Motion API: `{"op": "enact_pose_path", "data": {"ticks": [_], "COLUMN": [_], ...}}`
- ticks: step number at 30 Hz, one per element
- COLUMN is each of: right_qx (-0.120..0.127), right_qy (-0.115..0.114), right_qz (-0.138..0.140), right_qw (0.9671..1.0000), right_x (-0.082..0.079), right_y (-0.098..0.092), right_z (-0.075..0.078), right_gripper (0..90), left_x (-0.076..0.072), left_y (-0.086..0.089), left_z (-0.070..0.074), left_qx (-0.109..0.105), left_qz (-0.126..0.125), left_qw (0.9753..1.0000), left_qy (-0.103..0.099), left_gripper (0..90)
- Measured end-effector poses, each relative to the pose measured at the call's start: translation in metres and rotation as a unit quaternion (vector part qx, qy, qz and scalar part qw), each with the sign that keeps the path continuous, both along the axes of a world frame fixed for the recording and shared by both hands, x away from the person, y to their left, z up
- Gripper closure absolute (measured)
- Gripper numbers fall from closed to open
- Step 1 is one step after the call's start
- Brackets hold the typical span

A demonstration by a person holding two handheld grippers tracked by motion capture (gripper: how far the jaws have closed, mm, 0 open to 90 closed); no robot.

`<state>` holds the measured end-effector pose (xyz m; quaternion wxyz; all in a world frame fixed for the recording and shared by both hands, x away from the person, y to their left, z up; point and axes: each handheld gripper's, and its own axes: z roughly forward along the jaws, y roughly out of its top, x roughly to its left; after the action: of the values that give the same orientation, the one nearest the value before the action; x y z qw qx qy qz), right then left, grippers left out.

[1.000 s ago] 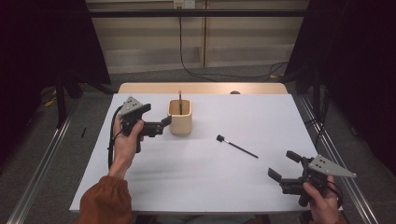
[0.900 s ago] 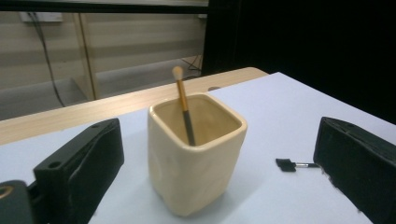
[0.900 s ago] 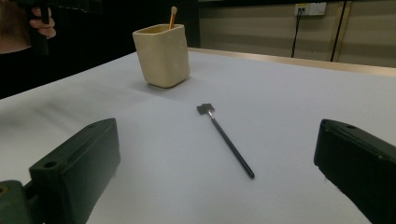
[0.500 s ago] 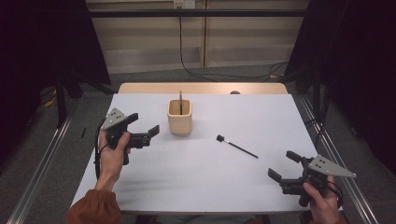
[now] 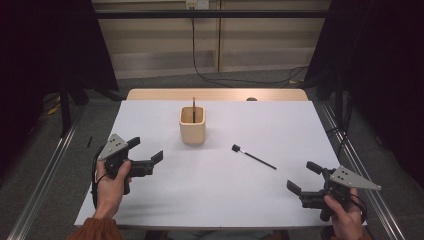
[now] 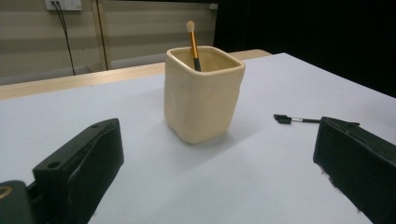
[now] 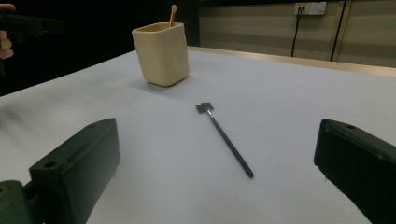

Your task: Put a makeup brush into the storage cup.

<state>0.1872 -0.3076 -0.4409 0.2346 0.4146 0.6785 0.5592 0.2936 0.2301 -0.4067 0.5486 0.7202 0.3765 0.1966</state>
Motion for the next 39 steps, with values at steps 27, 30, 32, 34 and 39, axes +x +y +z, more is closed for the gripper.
{"op": "enact_pose_path", "data": {"ticks": [27, 30, 32, 34, 39], "right_qx": [-0.004, -0.004, -0.004, -0.003, -0.004], "right_qy": [-0.001, -0.002, -0.002, -0.002, -0.001], "right_qz": [-0.013, -0.013, -0.012, -0.014, -0.013], "right_qw": [0.9999, 0.9999, 0.9999, 0.9999, 0.9999], "right_x": [-0.002, -0.003, -0.003, -0.003, -0.004], "right_y": [-0.003, -0.002, -0.003, -0.003, -0.003], "right_z": [0.0, 0.0, 0.0, 0.0, 0.0], "right_gripper": [0.0, 0.0, 0.0, 0.0, 0.0], "left_x": [-0.058, -0.065, -0.067, -0.068, -0.069], "left_y": [0.009, 0.012, 0.015, 0.019, 0.022], "left_z": [-0.014, -0.017, -0.019, -0.021, -0.022], "left_qx": [-0.008, -0.005, -0.018, -0.003, -0.001], "left_qz": [0.038, 0.04, 0.036, 0.04, 0.045], "left_qw": [0.9992, 0.9992, 0.9992, 0.9991, 0.9989], "left_qy": [-0.005, -0.004, 0.003, -0.008, -0.013], "left_gripper": [1.4, 1.4, 1.6, 1.6, 1.1]}}
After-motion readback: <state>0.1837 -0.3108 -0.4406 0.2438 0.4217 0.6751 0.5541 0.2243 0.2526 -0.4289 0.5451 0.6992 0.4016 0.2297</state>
